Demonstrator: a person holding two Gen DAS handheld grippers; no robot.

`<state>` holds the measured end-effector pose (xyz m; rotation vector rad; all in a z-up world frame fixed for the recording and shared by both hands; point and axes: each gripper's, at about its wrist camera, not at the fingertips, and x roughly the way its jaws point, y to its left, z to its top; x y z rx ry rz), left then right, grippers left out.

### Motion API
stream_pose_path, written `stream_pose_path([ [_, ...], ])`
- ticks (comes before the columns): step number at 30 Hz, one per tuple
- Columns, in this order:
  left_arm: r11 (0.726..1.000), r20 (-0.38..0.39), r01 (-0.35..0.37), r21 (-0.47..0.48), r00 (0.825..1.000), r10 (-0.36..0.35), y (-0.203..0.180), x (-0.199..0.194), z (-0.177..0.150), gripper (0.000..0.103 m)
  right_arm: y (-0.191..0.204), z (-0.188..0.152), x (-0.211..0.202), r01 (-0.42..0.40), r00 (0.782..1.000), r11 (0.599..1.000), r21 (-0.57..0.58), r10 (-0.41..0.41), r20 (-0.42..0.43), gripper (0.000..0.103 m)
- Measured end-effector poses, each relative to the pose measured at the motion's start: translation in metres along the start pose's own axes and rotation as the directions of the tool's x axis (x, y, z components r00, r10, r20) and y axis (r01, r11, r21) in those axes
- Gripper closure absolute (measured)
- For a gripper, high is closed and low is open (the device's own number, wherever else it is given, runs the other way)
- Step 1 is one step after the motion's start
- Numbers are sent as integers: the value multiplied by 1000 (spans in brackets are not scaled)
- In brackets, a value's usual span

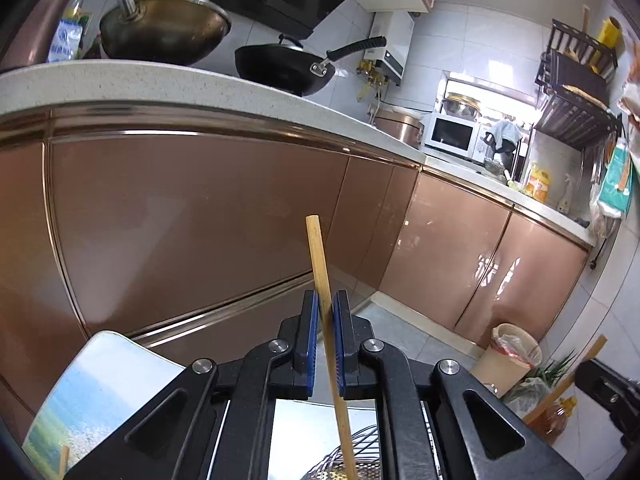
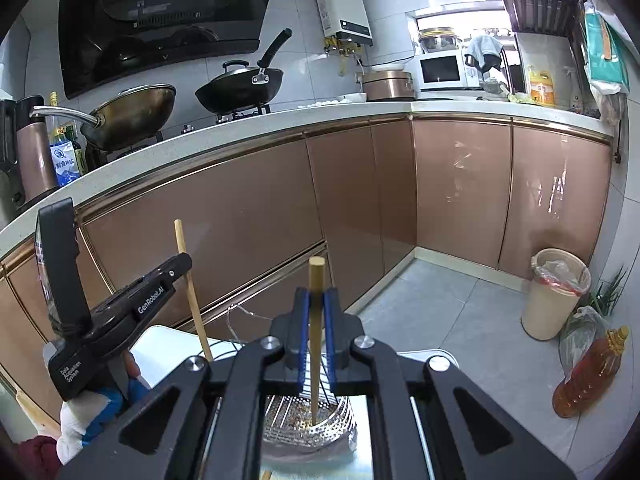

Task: Organize utensils
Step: 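Lift held chopsticks and carry them over the wire holder with both tools, then open left tool to drop its chopstick into the holder while right tool releases its own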

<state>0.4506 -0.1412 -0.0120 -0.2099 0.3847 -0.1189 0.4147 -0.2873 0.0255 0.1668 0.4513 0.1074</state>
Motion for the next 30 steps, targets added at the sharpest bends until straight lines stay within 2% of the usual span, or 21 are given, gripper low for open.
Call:
stream_pose_path([
  [8,1000,-49,-24,-2,998,24,11,-5,-10,92,-12,-10,-24,5,1000,999,52,-6,10,95],
  [12,999,-56,-35,7,998,35,15,-16,-13,66,-15,-14,-36,13,1000,998,65,-13,6,95],
  [16,999,-59,-34,20,998,35,15,-32,-11,60,-12,-13,-48,22,1000,998,65,-23,8,90],
  [18,999,-60,-35,23,998,36,18,-40,-9,57,-11,-13,-56,30,999,997,65,-30,12,83],
  [21,999,-53,-33,19,998,34,25,-61,-4,56,-10,-13,-73,35,999,997,69,-37,24,79],
  [30,999,0,-44,8,999,44,58,-139,23,46,0,-11,-134,35,997,996,80,-41,72,79],
])
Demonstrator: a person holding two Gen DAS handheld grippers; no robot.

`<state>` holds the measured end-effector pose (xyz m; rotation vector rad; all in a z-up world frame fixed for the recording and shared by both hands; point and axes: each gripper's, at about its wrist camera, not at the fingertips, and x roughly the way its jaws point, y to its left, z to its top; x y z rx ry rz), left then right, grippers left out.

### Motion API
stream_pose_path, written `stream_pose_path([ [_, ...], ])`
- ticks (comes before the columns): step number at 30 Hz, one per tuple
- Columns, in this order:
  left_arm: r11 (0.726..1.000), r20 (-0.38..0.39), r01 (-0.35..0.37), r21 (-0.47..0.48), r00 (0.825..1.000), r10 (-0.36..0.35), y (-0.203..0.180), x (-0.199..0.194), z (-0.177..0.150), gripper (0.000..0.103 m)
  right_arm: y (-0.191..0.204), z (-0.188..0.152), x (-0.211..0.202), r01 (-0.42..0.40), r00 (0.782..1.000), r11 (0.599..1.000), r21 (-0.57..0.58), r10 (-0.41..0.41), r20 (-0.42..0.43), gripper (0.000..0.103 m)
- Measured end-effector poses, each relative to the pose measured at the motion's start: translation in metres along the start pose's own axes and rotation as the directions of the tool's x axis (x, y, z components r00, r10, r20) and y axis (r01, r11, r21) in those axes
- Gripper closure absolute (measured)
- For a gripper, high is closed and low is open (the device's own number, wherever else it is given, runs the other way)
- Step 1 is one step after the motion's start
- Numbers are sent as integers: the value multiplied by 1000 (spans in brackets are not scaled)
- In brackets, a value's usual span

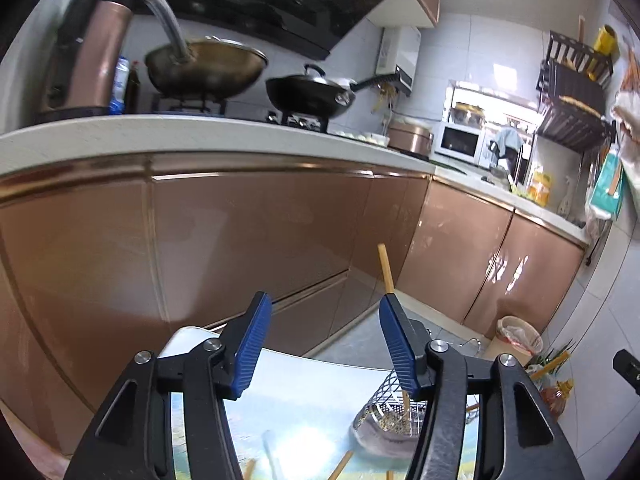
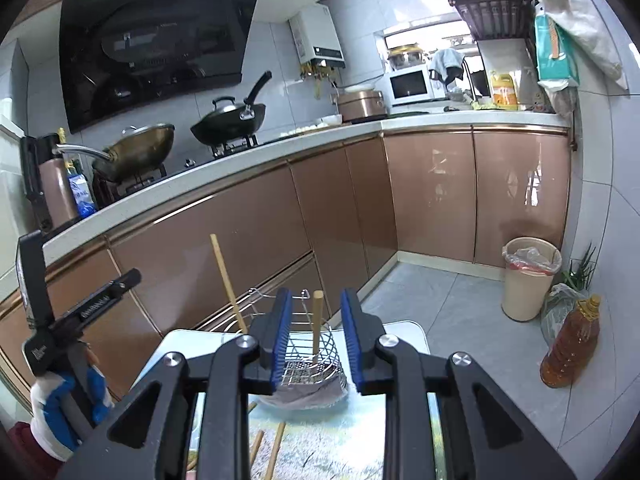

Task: Organize utensils
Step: 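Open left tool to drop its chopstick into the holder while right tool releases its own, then move both open tools back over the chopsticks on the table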

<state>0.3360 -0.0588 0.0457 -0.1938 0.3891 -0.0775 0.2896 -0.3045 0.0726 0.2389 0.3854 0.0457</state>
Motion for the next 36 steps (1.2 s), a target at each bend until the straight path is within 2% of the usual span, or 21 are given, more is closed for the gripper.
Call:
stream_pose_path([
  [6,1000,-1,20,-13,1000,-20,23,-53,11,40,13,-3,-41,-12,1000,1000,-7,13,16,79],
  [9,1000,-36,23,-14,999,-23,34,-76,13,35,22,-8,-62,-19,1000,1000,-13,19,11,79],
  [15,1000,-117,7,26,993,-4,57,-114,7,35,40,-21,-99,-34,999,999,-39,33,-14,79],
  [24,998,-158,-18,59,987,28,87,-160,-5,35,67,-33,-141,-45,999,995,-91,42,-34,79],
  [29,997,-201,-1,77,980,16,91,-166,-17,35,74,-39,-148,-48,997,993,-109,42,-57,79],
  [32,995,-238,17,95,971,7,89,-162,-26,39,74,-43,-145,-49,996,993,-111,40,-77,79],
  [36,994,-300,36,104,954,-3,90,-148,-40,41,71,-49,-131,-44,992,993,-113,30,-121,79],
])
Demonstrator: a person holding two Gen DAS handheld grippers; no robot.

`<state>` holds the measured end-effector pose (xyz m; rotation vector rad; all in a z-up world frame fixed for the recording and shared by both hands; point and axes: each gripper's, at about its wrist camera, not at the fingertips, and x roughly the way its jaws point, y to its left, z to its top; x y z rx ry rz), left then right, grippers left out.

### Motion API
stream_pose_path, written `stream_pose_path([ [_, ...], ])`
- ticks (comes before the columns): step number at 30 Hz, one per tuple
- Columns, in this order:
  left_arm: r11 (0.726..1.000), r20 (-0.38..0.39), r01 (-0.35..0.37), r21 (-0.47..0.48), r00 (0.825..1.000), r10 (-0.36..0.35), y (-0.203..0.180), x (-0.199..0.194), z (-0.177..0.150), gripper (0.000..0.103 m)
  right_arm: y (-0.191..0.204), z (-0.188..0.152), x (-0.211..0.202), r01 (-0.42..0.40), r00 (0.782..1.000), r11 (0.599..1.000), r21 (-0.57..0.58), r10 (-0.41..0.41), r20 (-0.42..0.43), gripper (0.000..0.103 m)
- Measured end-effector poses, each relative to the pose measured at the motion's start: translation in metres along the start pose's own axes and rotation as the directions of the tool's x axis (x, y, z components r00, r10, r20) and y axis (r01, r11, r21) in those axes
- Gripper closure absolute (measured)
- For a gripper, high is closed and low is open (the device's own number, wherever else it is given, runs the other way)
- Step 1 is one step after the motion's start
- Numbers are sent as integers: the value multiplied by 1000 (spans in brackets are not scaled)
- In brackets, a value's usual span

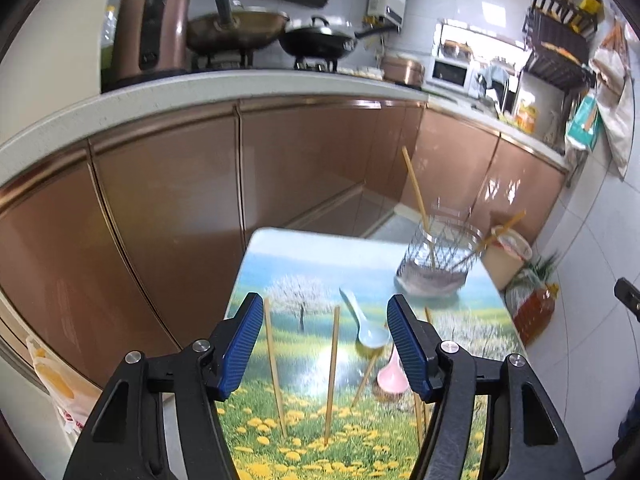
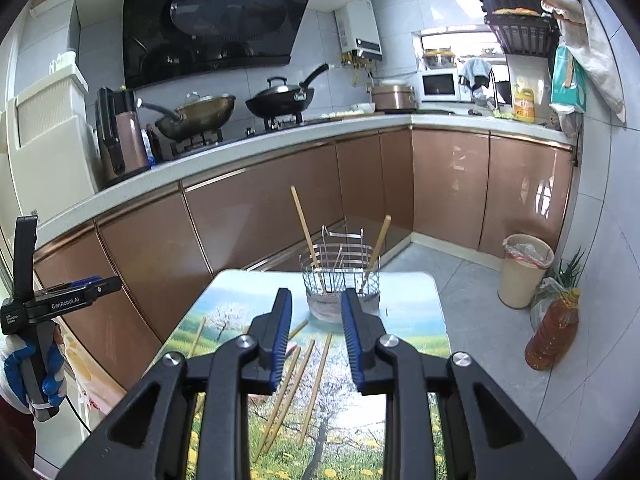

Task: Organize utensils
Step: 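Move both open tools back over the chopsticks on the table, then close right tool on a bamboo chopstick while left tool grasps another chopstick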

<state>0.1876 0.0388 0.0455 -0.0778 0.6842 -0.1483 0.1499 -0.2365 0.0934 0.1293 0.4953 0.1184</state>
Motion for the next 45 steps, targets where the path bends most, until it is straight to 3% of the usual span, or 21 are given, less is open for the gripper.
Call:
stream_pose_path([
  [7,999,-147,37,23,989,-33,-1,54,-20,46,-5,-16,50,-9,993,1000,-14,7,-117,79],
  [12,994,-261,100,44,962,-85,-9,100,-32,50,-9,-36,100,-29,974,1000,-11,26,-224,79],
  [18,984,-348,161,79,929,-124,-18,146,-30,50,-16,-55,156,-49,941,999,-3,45,-337,79],
  [23,988,-417,145,59,903,-107,-7,188,-32,51,-19,-67,193,-56,914,998,-4,50,-403,79],
  [31,991,-493,121,65,867,-73,2,232,-41,51,-23,-85,242,-71,868,998,3,63,-493,79],
  [45,991,-544,96,91,838,-31,4,271,-39,51,-9,-100,299,-74,814,996,-52,30,-580,79],
])
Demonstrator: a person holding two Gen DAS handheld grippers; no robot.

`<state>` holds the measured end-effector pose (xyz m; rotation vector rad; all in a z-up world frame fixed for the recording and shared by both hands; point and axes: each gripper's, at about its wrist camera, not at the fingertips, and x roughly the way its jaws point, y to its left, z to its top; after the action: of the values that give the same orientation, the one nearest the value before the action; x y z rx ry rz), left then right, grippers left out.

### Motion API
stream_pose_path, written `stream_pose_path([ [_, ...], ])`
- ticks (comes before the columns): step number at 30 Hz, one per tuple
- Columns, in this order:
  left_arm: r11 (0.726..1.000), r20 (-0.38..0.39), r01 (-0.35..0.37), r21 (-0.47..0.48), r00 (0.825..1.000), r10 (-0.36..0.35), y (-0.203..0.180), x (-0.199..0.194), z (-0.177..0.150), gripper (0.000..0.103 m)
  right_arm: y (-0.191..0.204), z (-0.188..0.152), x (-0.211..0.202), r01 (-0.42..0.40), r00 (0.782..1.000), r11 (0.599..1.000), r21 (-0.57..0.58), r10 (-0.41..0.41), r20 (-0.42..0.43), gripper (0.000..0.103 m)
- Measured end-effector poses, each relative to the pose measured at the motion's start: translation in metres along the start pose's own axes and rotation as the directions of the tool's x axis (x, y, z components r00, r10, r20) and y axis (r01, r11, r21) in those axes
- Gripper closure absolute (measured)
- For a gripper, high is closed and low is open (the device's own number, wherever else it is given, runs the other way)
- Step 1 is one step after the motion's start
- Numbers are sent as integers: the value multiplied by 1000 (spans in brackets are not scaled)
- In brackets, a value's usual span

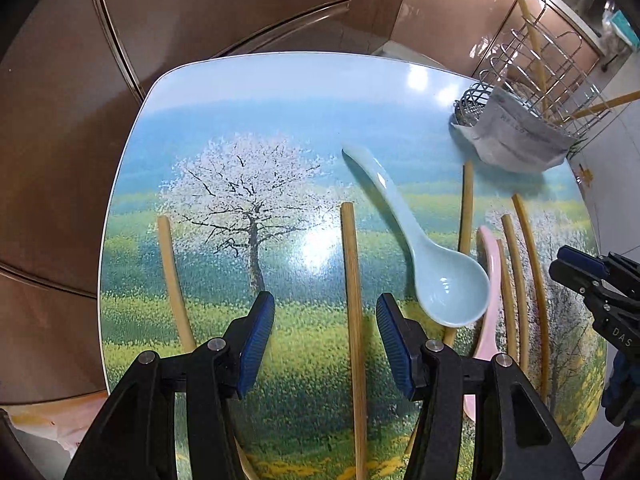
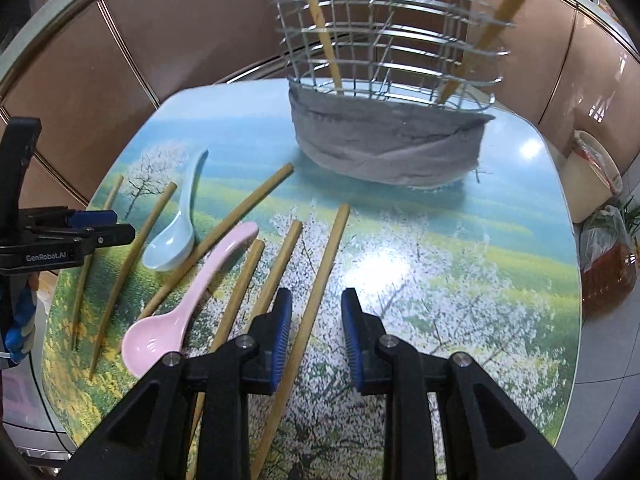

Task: Organize utensils
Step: 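Close right tool on a bamboo chopstick while left tool grasps another chopstick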

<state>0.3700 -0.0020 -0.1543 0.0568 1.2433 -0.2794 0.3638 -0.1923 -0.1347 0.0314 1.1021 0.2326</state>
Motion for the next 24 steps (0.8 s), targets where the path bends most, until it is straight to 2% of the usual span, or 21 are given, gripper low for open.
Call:
stream_pose_path([
  [13,999,-39,-37,6,999,38,0,19,17,54,6,20,33,47,998,999,-25,-48,-51,79],
  [17,997,-48,-69,29,996,70,-6,26,25,56,11,25,39,67,996,997,-47,-70,-62,80],
  [21,993,-51,-96,61,994,100,-13,29,28,59,14,25,42,82,994,996,-44,-85,-69,88],
  [24,993,-51,-98,65,994,101,-12,29,27,60,11,19,38,81,994,996,-39,-84,-71,90],
])
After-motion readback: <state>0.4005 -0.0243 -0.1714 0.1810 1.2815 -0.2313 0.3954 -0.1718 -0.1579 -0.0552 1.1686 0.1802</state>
